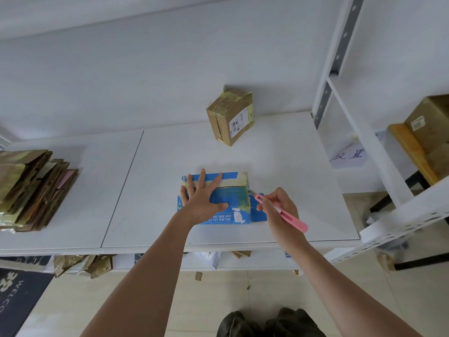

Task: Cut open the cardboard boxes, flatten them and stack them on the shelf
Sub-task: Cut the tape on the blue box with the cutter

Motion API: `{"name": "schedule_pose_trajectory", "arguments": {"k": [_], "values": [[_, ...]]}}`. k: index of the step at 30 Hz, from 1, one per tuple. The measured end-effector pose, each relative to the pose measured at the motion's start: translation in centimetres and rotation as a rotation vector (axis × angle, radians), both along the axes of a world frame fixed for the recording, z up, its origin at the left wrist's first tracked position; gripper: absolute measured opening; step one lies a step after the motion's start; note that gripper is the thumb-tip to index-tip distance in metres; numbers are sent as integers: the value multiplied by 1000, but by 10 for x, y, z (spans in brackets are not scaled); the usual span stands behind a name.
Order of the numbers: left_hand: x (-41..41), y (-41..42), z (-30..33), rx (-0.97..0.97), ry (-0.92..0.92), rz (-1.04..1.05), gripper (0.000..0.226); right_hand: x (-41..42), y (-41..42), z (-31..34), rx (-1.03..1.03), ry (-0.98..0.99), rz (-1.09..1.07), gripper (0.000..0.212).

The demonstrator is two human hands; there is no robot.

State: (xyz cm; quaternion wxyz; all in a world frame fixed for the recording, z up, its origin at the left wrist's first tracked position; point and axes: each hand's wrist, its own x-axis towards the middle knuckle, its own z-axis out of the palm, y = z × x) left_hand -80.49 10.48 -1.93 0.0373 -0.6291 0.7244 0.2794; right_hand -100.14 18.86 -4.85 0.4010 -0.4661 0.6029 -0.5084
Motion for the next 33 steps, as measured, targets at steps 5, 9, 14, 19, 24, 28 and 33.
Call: {"name": "schedule_pose_trajectory", "arguments": {"k": [5,9,14,19,24,28,33], "values": [[1,1,-1,-11,10,3,78,-2,21,-2,3,-24,63,18],[2,3,-2,-25,39,18,78,-25,31,1,-91,80,104,16],[5,4,-1,-2,220,88,61,-72,6,-17,-72,807,27,14],[9,11,-4,-102,262,56,51,-104,-18,-34,340,1285,219,51],[12,11,-4,-84,323,52,50,-78,-36,-21,271,1130,250,69],[13,13,-8,-114,236,14,57,-16,-46,9,-40,514,393,41],[37,16,-1,-134,38,293,119,25,-31,11,33,431,490,49]]}}
